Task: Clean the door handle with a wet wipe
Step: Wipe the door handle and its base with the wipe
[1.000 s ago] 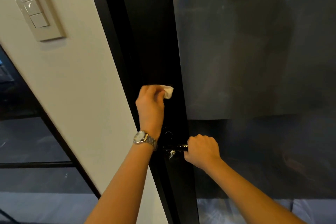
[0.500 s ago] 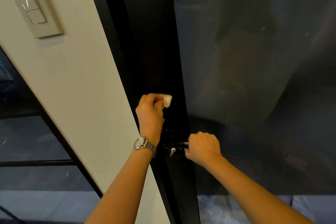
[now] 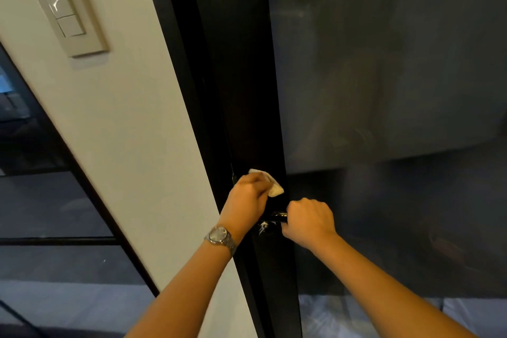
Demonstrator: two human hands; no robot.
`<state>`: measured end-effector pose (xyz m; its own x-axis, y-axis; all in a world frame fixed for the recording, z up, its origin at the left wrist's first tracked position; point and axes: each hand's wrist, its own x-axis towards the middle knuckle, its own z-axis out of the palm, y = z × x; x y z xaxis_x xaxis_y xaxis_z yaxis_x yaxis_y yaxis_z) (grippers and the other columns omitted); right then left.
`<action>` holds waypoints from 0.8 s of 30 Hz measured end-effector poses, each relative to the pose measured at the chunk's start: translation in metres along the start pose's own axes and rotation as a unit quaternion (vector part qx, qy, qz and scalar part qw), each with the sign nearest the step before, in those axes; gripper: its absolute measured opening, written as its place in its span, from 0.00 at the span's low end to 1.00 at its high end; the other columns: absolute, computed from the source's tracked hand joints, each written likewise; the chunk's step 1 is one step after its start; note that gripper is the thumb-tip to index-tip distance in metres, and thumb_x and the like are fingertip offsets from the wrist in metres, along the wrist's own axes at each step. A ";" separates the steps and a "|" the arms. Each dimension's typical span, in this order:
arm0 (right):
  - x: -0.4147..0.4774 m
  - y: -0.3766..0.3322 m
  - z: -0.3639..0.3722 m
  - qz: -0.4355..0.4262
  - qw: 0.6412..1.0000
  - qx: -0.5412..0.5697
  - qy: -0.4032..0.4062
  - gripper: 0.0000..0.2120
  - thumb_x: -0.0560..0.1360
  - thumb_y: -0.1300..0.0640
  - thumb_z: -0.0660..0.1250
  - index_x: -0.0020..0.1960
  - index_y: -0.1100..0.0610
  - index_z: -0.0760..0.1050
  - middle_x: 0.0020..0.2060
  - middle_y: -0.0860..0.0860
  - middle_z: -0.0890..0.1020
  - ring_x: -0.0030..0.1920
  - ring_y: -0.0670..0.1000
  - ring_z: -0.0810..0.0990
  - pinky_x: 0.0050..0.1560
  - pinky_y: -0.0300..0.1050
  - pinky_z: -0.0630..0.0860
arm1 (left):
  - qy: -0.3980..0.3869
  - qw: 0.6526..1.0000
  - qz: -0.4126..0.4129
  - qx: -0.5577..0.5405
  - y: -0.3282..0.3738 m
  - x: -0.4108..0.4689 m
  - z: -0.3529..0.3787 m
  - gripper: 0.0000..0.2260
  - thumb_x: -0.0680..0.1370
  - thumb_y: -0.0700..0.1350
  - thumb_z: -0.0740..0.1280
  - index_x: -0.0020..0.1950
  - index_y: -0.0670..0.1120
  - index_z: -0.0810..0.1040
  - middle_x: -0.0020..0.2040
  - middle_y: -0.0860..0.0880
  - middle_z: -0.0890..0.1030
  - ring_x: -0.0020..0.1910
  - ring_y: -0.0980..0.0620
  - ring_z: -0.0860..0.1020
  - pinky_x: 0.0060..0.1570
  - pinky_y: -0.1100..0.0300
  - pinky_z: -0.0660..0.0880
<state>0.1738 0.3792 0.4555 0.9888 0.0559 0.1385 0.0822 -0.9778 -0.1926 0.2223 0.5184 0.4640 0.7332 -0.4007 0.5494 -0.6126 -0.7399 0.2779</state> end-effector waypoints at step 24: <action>0.003 0.002 0.003 -0.009 1.000 0.002 0.009 0.11 0.75 0.50 0.63 0.50 0.56 0.77 0.36 0.50 0.73 0.36 0.50 0.73 0.33 0.42 0.67 | 0.172 0.682 -0.502 -0.503 0.003 -0.029 0.029 0.03 0.75 0.41 0.67 0.45 0.43 0.79 0.43 0.45 0.80 0.45 0.46 0.78 0.40 0.59 0.75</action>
<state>0.1770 0.3782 0.4521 0.9847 0.0690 0.1600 0.0999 -0.9760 -0.1936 0.2071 0.5122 0.4261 0.9262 0.3123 -0.2114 0.1281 0.2667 0.9552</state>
